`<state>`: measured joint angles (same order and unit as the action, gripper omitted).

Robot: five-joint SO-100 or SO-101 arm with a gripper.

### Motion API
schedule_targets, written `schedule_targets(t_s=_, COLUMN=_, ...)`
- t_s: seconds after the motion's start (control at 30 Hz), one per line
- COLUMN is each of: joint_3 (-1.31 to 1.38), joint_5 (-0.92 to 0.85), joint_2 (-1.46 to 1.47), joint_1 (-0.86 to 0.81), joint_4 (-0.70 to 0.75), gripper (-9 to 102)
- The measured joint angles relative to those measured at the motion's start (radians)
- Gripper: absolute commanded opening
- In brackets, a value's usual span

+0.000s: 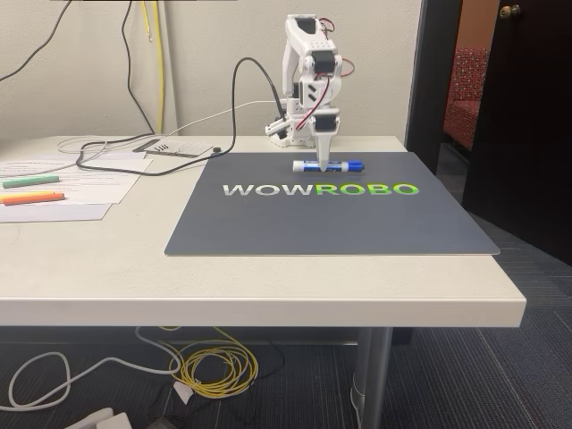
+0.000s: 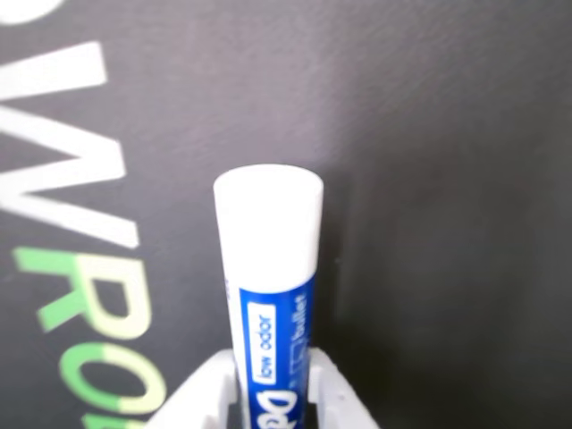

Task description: Pick up the blue marker.

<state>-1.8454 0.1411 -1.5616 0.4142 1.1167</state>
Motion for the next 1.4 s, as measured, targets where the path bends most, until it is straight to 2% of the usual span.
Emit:
schedule_targets(t_s=0.43, joint_3=-0.002, joint_5=0.0, joint_2=-0.308, joint_1=-0.002, joint_4=-0.021, gripper=0)
schedule_targets(t_s=0.6, joint_3=-0.021, joint_5=0.0, joint_2=-0.443, joint_1=-0.028, joint_4=-0.021, gripper=5)
schedule_targets(t_s=1.2, joint_3=-0.517, joint_5=-0.012, joint_2=-1.08, joint_1=-0.084, joint_4=-0.163, gripper=5)
schedule_targets(t_s=1.4, joint_3=-0.543, joint_5=-0.012, joint_2=-1.18, joint_1=-0.086, joint_4=-0.169, gripper=5)
